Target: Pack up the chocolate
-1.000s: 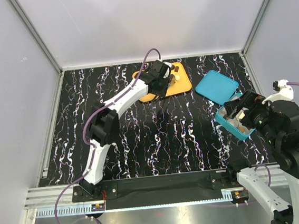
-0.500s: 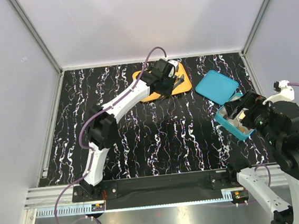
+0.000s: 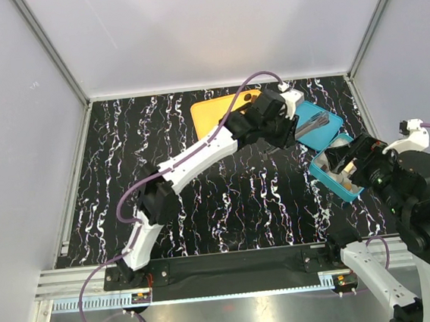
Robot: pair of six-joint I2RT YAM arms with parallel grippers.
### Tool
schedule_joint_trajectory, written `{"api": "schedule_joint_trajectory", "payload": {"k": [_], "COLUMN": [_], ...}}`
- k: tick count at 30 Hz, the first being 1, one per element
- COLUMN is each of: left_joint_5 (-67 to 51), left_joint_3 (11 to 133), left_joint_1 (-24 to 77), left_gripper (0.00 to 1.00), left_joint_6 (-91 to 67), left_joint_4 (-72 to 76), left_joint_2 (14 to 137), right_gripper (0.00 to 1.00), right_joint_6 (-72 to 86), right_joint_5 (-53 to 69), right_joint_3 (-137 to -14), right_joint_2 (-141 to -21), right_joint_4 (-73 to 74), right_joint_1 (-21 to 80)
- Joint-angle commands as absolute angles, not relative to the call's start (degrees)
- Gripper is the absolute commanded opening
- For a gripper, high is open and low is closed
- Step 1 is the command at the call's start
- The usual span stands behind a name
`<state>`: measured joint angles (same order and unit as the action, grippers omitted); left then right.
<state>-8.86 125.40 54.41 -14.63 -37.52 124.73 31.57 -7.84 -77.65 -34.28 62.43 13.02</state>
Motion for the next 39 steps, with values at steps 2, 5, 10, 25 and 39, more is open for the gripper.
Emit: {"api": "schedule_joint_trajectory", "payload": {"k": [2,5,10,25,39], "left_joint_5": [-14.8,-15.5,-15.5,-14.5,-12.5], "left_joint_3": [126.8,128.1,129.1,128.6,129.7], "left_joint_1": [55.2,56.9,58.3,58.4,58.4], "left_gripper": [0.36,0.36,0.36,0.38,0.43], "left_joint_6": [-18.3,-18.1,-17.8,-17.9,-15.7], "left_joint_4": [-28.2,-25.5,-21.0,-13.6,-12.8], "left_joint_2": [127.0,129.5,132.4,138.2,141.1], "right_gripper": [1.0,1.0,1.0,1.0,1.0], "right_joint_6": [30.9,30.8,30.4,30.0,29.5], "right_joint_5": [-7.7,-7.6,-7.6,-8.6,-8.9], "right_joint_3": [-79.6,-79.8,-80.2,-80.9,-80.9], "right_joint_2": [-33.7,-33.4,-32.9,-31.8,-31.8], "right_joint_4": [61.7,61.7,62.3,64.0,63.8], "right_joint_1": [13.2,13.3,13.3,13.3,13.2]}}
